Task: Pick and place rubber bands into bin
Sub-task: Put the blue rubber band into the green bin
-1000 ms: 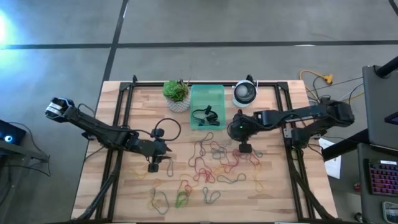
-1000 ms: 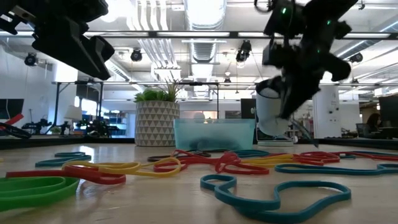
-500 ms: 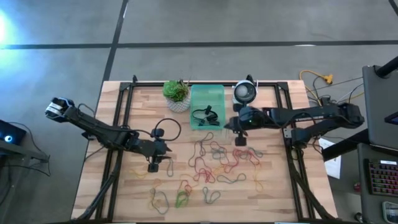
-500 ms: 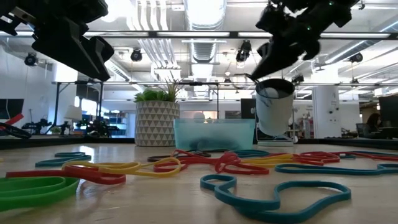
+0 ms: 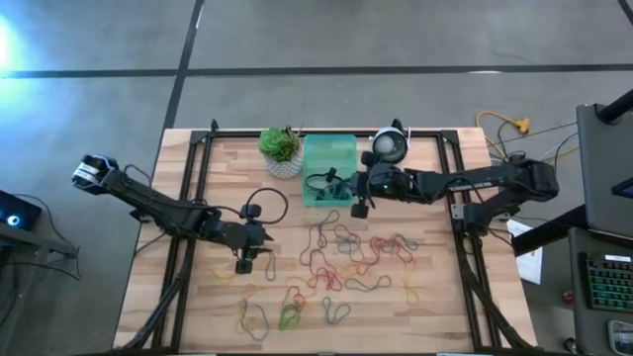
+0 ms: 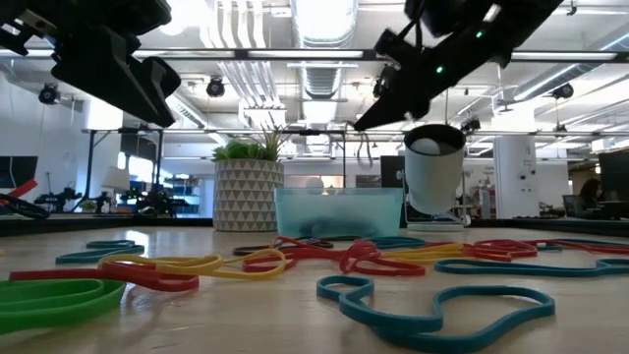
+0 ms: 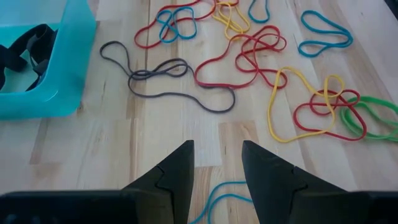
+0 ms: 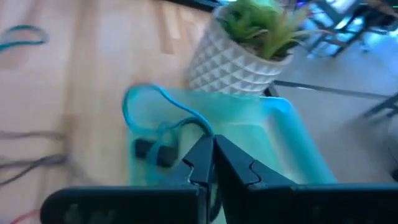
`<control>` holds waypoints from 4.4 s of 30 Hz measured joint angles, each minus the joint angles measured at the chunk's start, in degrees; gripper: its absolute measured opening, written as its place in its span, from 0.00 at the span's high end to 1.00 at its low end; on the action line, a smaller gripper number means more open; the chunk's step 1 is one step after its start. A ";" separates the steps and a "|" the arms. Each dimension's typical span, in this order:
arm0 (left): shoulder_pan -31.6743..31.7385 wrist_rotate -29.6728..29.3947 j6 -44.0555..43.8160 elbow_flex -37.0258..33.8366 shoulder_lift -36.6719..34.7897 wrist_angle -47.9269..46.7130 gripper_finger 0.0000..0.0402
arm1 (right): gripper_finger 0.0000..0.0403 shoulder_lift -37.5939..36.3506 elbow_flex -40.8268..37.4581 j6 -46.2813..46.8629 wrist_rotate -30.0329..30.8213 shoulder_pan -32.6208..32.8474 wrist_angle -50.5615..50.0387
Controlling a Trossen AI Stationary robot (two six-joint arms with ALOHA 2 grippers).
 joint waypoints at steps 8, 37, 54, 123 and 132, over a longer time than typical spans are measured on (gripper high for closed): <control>0.00 0.01 -0.03 0.00 0.00 0.01 0.70 | 0.98 9.64 3.62 2.01 0.51 -4.78 3.96; -0.02 0.06 0.15 -0.11 0.02 -4.60 0.70 | 0.90 16.22 12.00 3.44 -0.04 -7.67 -5.12; 0.09 0.37 3.17 0.15 11.79 -19.18 0.70 | 0.58 13.80 12.00 2.78 -14.26 -5.93 -5.13; 14.92 23.15 2.99 -0.06 32.27 14.58 0.70 | 0.63 4.14 11.21 11.85 -16.56 13.79 -21.56; 14.93 21.98 4.55 0.87 38.49 18.41 0.95 | 0.63 4.16 9.86 12.63 -16.56 14.30 -21.85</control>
